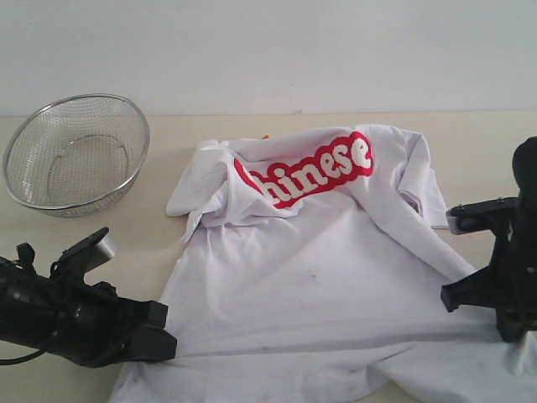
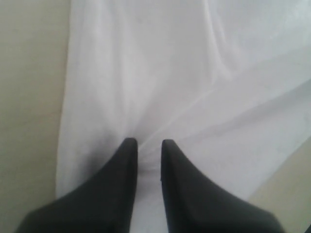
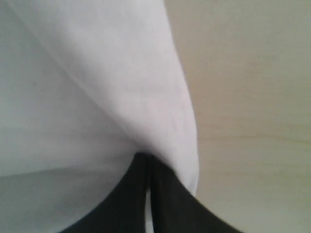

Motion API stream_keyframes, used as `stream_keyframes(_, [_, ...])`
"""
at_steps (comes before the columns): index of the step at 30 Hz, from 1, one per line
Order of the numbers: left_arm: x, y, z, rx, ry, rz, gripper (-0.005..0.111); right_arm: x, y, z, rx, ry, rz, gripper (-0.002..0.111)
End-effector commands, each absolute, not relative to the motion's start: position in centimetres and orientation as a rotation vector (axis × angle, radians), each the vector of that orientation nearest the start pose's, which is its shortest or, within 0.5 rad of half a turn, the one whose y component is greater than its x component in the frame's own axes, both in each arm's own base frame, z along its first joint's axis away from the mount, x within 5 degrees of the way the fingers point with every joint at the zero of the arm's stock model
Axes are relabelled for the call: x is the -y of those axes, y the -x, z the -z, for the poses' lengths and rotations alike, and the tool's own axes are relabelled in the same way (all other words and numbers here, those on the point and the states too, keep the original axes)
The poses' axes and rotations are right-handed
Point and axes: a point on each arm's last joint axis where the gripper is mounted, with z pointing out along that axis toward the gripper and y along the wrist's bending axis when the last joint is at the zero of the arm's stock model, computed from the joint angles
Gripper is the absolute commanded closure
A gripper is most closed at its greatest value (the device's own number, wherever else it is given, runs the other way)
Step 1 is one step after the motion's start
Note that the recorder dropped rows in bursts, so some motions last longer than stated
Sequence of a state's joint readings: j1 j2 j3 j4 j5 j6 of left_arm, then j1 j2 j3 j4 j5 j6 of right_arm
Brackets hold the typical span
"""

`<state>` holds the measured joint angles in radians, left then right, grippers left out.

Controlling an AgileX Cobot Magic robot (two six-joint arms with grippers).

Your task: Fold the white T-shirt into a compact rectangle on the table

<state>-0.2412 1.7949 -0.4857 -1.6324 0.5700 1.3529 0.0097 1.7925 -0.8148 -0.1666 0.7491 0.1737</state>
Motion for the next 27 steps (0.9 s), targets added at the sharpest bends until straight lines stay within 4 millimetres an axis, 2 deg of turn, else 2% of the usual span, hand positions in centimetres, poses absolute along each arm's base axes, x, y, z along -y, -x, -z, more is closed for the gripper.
stream_keyframes(1, [9.7, -21.2, -8.4, -2.821, -0.165, 0.821, 0.088, 2.7, -27.8, -11.8, -3.219, -0.012, 0.268, 0.108])
stream_keyframes(3, [9.8, -21.1, -8.5, -2.820, -0.171, 0.835, 0.088, 2.4, -28.2, -12.3, -3.223, -0.012, 0.226, 0.108])
stream_keyframes(5, [9.8, -21.1, -8.6, -2.813, -0.175, 0.844, 0.088, 1.7, -28.4, -13.2, -3.201, -0.005, 0.096, 0.108])
stream_keyframes(6, [9.8, -21.1, -8.8, -2.806, -0.184, 0.843, 0.088, 1.2, -28.5, -14.0, -3.155, -0.007, 0.020, 0.108])
stream_keyframes(10, [9.9, -21.2, -9.7, -2.766, -0.203, 0.857, 0.088, 0.6, -28.3, -16.3, -3.069, -0.016, -0.080, 0.108])
stream_keyframes(13, [10.3, -21.0, -10.9, -2.718, -0.246, 0.922, 0.088, -0.4, -27.8, -18.4, -3.012, -0.021, -0.241, 0.108])
stream_keyframes(16, [10.7, -20.6, -12.1, -2.689, -0.293, 1.007, 0.088, -2.4, -26.5, -20.6, -2.913, 0.043, -0.478, 0.108])
stream_keyframes(17, [10.6, -20.4, -12.5, -2.687, -0.304, 1.007, 0.088, -4.2, -25.3, -21.3, -2.877, 0.167, -0.534, 0.108])
stream_keyframes(20, [10.7, -20.2, -12.5, -2.712, -0.311, 1.002, 0.088, -8.1, -22.9, -20.1, -2.911, 0.367, -0.555, 0.108])
stream_keyframes(21, [10.8, -19.9, -12.4, -2.720, -0.316, 1.003, 0.088, -10.1, -22.0, -19.1, -2.911, 0.448, -0.546, 0.108])
stream_keyframes(23, [11.2, -19.3, -12.2, -2.736, -0.339, 1.011, 0.088, -12.2, -21.2, -17.8, -2.902, 0.486, -0.525, 0.108])
stream_keyframes(27, [11.0, -18.2, -11.3, -2.780, -0.317, 0.953, 0.088, -14.7, -20.8, -15.8, -2.917, 0.517, -0.504, 0.108])
